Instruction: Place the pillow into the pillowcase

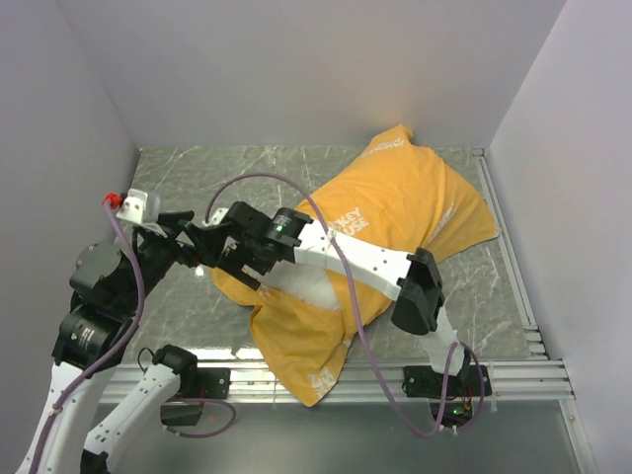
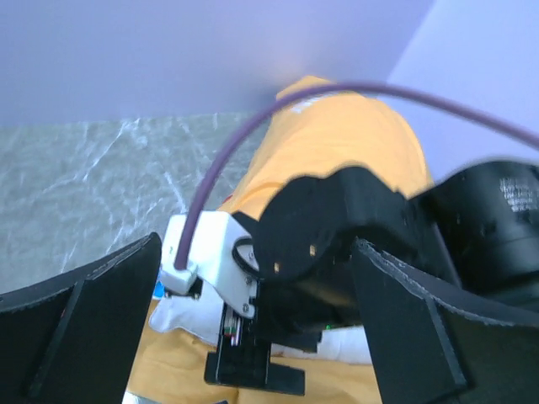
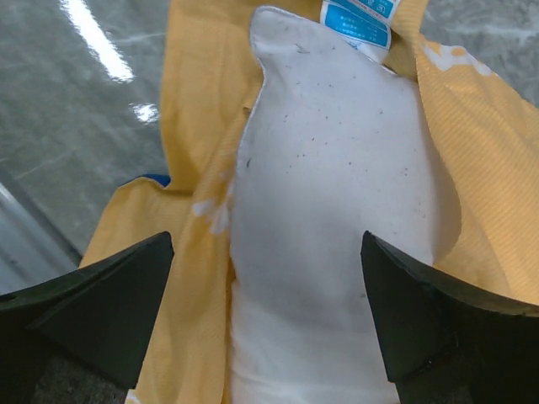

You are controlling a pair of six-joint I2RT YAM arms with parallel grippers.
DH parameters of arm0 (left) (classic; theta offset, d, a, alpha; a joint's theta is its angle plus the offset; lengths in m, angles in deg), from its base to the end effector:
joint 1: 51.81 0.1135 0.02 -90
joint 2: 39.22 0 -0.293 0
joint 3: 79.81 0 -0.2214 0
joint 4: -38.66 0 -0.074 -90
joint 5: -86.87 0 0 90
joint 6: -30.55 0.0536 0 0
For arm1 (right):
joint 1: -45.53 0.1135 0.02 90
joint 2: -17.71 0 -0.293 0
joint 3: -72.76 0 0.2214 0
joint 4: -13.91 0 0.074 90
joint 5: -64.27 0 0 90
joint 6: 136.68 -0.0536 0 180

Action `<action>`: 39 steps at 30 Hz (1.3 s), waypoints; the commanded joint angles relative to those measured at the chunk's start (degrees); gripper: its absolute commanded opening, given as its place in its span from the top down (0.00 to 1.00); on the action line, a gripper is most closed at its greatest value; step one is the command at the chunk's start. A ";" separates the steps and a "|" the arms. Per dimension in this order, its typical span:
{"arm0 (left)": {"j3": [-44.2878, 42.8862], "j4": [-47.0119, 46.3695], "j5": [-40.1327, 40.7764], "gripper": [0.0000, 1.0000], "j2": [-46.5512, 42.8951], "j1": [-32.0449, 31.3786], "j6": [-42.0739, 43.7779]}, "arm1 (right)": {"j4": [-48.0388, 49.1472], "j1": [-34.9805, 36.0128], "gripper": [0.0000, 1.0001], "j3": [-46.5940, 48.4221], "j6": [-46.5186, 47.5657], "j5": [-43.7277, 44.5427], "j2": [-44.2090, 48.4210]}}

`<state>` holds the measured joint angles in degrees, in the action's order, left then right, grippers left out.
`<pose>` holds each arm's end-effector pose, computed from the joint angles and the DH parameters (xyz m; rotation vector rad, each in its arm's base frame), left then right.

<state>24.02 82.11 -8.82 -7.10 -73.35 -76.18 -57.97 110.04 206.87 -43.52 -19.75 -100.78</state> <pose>0.0523 -0.0263 0.4246 0.1465 1.5854 -0.6014 0.1960 0.3981 0.3248 -1.3968 2.1568 0.2821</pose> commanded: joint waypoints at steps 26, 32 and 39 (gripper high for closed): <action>1.47 1.70 -3.54 0.01 5.49 11.43 -18.42 | 4.83 -10.79 1.00 -6.06 -2.18 -8.49 -12.47; 8.40 6.73 -12.04 0.04 6.82 17.49 -25.89 | 19.41 -18.62 1.00 -18.71 -10.70 -33.12 2.19; 25.97 -3.97 -24.53 0.06 9.97 19.25 -34.76 | 26.26 -19.77 1.00 -23.46 -20.36 -36.30 5.47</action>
<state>45.77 84.86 -25.04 1.18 -54.47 -104.96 -37.14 89.74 185.67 -56.85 -50.75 -98.27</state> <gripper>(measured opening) 0.913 0.147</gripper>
